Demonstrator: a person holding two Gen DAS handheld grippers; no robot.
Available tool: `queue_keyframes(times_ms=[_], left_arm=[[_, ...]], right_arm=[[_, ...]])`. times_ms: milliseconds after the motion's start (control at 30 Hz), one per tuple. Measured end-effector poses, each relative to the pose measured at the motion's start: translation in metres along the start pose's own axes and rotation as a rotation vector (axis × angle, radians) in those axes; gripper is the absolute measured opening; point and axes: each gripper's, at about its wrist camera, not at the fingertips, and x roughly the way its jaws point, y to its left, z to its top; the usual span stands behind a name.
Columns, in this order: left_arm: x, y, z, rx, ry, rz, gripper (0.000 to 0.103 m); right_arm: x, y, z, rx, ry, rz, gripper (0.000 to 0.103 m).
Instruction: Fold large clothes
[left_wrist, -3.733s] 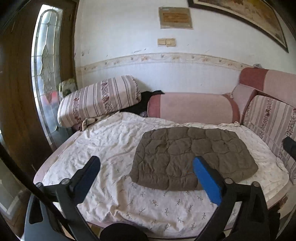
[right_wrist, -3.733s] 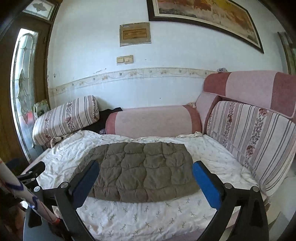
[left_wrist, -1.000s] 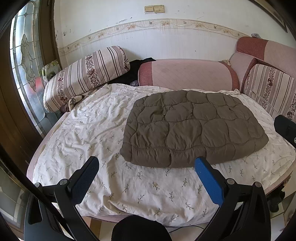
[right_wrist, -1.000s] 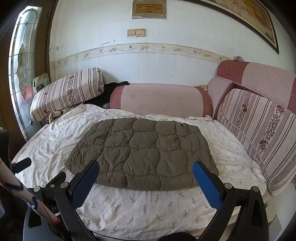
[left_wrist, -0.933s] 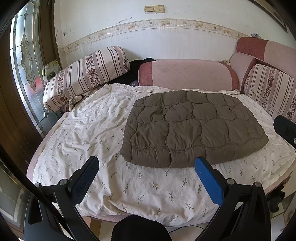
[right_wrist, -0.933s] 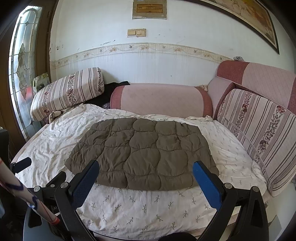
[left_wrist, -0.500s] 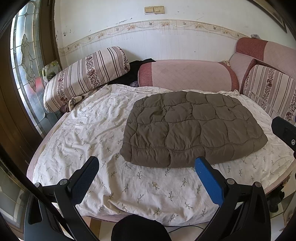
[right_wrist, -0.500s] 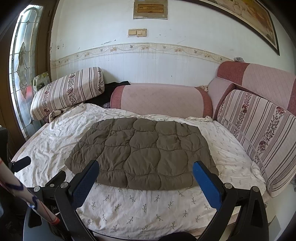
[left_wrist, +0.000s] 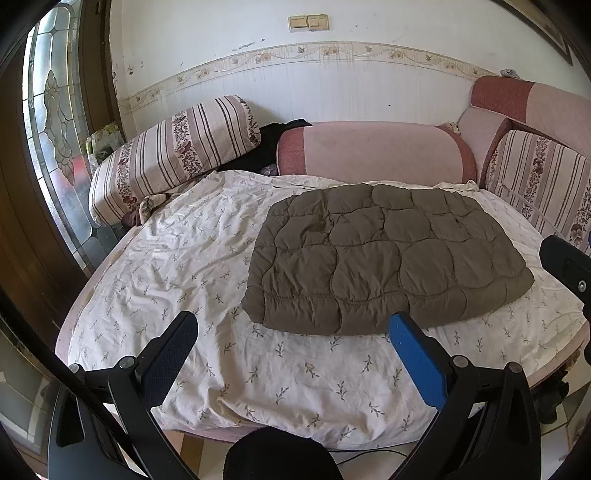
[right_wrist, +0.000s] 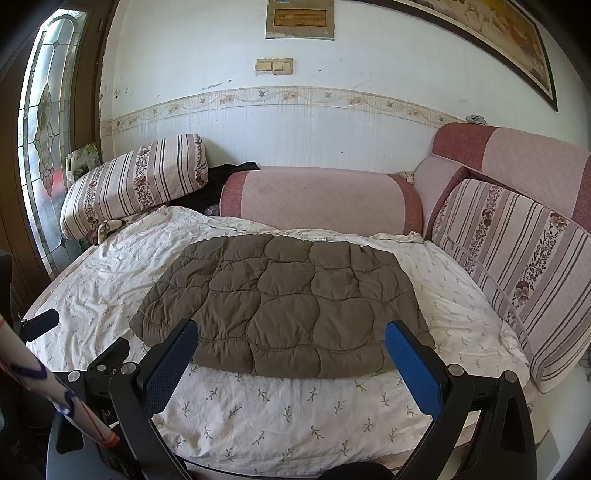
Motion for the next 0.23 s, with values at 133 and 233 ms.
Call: queue_keyframes(times_ms=[133,233], left_arm=[[-0.002,0.001,0.001,-0.021,0.003,-0.002,0.103],[-0.001,0.009,0.005,-0.034,-0.012,0.000,0.103]], right_arm=[[0.002,-0.003,-0.004,0.006,0.005,0.000,0.103],[0.008,-0.012,-0.003,0.016,0.012,-0.005,0.103]])
